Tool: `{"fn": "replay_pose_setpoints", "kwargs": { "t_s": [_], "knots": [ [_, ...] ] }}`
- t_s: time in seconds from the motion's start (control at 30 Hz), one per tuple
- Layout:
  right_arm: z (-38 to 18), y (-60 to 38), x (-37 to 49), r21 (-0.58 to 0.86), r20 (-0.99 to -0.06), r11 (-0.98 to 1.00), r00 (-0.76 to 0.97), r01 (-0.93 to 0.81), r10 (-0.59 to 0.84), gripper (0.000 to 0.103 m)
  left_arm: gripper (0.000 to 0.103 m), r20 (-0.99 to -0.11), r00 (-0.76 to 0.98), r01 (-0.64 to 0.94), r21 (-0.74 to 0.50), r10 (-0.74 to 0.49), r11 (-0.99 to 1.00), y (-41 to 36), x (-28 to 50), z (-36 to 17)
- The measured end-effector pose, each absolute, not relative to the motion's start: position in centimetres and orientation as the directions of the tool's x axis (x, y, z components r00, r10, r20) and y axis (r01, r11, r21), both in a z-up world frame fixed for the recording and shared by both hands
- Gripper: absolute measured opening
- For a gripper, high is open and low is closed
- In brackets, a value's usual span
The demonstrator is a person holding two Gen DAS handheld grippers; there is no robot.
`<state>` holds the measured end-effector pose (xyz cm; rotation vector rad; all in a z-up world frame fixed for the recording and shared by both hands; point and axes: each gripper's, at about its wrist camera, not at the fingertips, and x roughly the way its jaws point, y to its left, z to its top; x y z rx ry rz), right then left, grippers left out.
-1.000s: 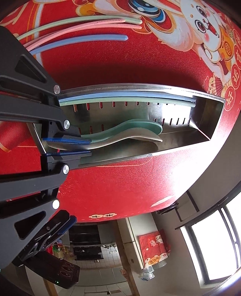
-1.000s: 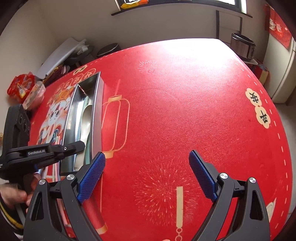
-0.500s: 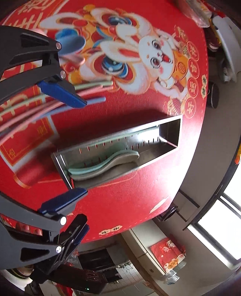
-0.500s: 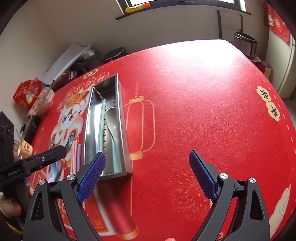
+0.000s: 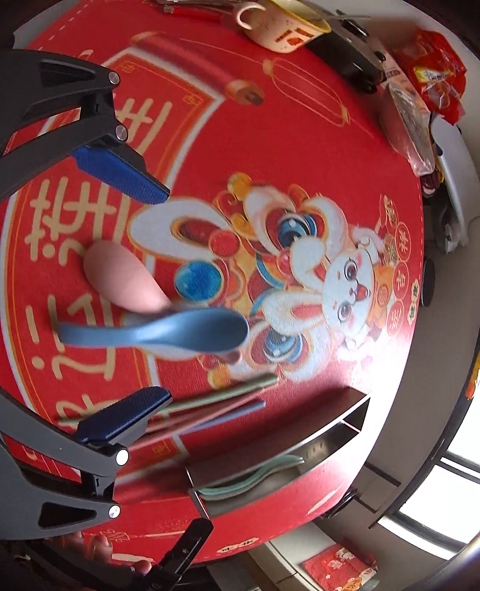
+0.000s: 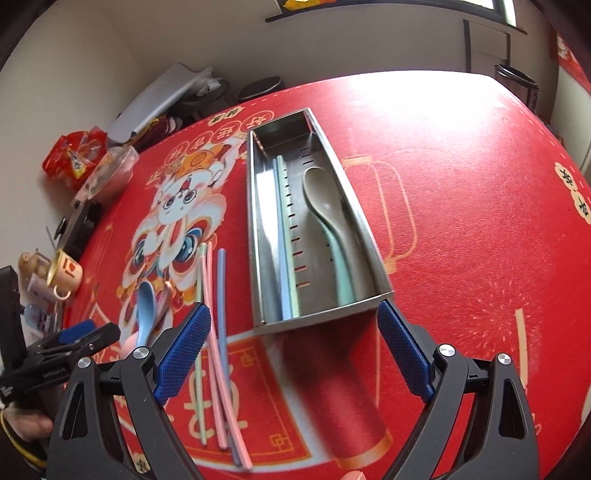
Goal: Organize utensils
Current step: 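Close right gripper on a green chopstick while left gripper closes on the blue spoon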
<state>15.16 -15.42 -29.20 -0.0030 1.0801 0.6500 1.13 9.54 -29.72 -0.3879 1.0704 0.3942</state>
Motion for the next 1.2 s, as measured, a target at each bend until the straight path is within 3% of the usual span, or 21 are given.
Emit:
{"fn": "replay_pose_setpoints", "kwargs": {
  "t_s": [0.23,0.8,0.9,0.97,1.13,1.2],
  "knots": [
    [-29.7,-12.5,12.6,0.231,-0.857,0.801,0.274,-0.552,0.437,0.088,0.097,-0.916,0.377,-0.5,-0.077,0.137,0.863,10.7,-1.3,-31.5],
    [-31.3,-10.1,9.7,0.243,-0.897,0.779,0.172,-0.578,0.407,0.088,0.097,-0.91,0.403,-0.452,-0.103,0.1,0.886,11.8,-2.2,-31.8],
    [-31.5,-9.5,9.3,0.25,-0.899,0.767,0.153,-0.591,0.411,0.074,0.097,-0.908,0.407,-0.436,-0.1,0.096,0.894,11.7,-2.2,-31.7],
    [-31.6,-9.0,8.9,0.256,-0.899,0.754,0.138,-0.605,0.415,0.071,0.097,-0.908,0.409,-0.429,-0.099,0.095,0.898,11.8,-2.2,-31.7],
    [-32.0,-6.9,8.1,0.272,-0.893,0.693,0.093,-0.668,0.44,0.037,0.097,-0.898,0.432,-0.415,-0.112,0.087,0.903,11.9,-2.5,-31.4],
    [-32.2,-6.0,8.2,0.26,-0.892,0.677,0.096,-0.689,0.441,0.031,0.097,-0.892,0.443,-0.411,-0.114,0.089,0.904,12.0,-2.8,-31.2]
  ]
}}
